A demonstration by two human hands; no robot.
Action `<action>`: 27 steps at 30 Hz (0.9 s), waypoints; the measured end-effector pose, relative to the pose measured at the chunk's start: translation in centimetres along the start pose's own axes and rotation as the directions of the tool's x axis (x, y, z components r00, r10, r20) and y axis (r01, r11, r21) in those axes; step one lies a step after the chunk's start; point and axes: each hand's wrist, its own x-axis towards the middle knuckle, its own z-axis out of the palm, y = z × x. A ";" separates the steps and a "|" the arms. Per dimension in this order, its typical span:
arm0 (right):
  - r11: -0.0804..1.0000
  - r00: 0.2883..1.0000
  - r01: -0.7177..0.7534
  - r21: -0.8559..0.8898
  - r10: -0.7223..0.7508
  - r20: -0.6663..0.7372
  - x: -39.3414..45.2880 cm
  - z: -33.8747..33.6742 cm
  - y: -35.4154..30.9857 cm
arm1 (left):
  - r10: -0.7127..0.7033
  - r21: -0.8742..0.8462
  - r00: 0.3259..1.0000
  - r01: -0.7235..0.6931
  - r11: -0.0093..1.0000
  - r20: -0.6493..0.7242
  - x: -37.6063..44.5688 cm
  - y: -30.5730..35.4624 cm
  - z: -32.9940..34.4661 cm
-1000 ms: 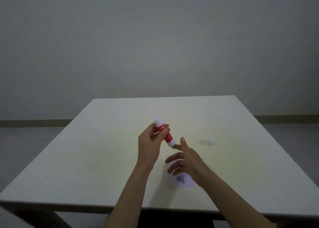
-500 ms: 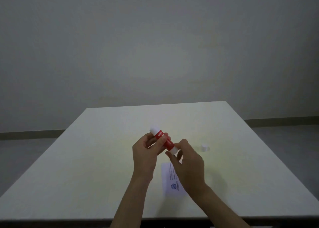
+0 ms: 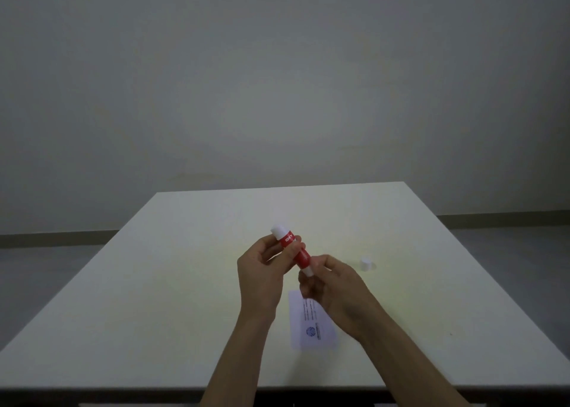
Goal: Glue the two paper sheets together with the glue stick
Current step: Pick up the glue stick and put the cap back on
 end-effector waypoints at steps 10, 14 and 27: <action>-0.377 0.276 0.311 -0.873 -0.843 0.462 0.5 -0.2 3.4 | -0.042 0.065 0.955 0.064 0.996 -0.293 -0.6 -1.3 1.0; -0.237 0.457 0.343 -0.909 -0.803 0.382 0.6 -0.6 4.5 | -0.069 0.084 0.946 0.100 0.991 -0.317 -0.7 -2.1 0.7; -0.242 0.952 -0.252 -0.937 -0.235 -0.196 5.4 -11.9 1.8 | 0.051 0.341 0.985 0.009 0.940 -0.166 -1.1 -2.5 -4.8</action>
